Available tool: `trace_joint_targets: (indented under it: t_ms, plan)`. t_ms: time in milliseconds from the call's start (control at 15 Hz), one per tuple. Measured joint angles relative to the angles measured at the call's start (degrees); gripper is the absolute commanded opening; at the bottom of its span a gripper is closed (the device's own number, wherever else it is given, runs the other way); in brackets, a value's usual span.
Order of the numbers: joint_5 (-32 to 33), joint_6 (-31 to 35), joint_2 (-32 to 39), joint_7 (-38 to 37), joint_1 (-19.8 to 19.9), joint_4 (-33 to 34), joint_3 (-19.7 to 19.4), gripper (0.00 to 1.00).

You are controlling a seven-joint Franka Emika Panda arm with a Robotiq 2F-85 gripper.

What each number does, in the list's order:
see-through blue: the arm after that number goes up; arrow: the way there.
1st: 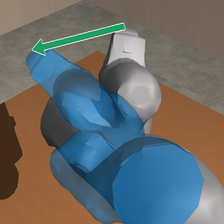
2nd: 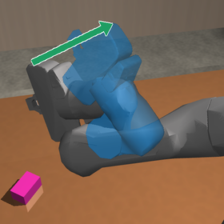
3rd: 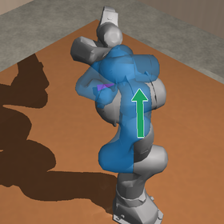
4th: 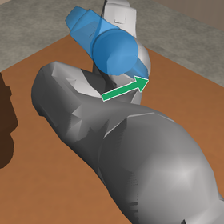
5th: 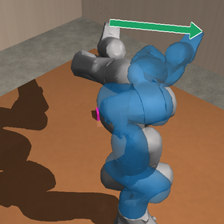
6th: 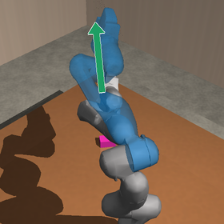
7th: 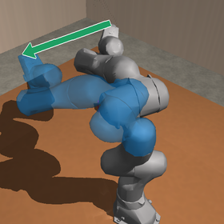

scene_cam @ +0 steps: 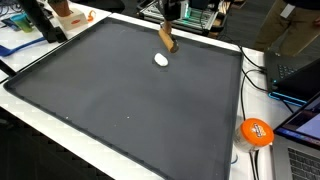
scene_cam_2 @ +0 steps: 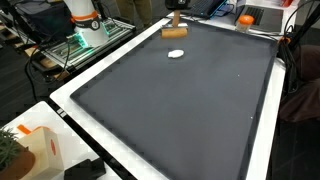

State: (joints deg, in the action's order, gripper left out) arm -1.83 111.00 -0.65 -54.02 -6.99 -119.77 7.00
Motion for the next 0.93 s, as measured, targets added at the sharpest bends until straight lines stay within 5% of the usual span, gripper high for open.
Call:
trace_joint_targets:
  t_ms: [200,267,467,533,933]
  plan:
    - [-3.1,4.5,1.0,0.1,0.7,0.0,-0.5,0.22]
    - [-3.6,4.6,1.1,0.1,0.6,0.0,-0.4,0.47]
    - [-3.7,3.0,0.4,0.1,0.3,0.0,-0.2,0.47]
    - [-3.7,2.8,0.2,0.1,0.3,0.0,-0.2,0.22]
    - [-5.4,6.7,2.2,0.1,0.2,-2.0,-0.1,0.22]
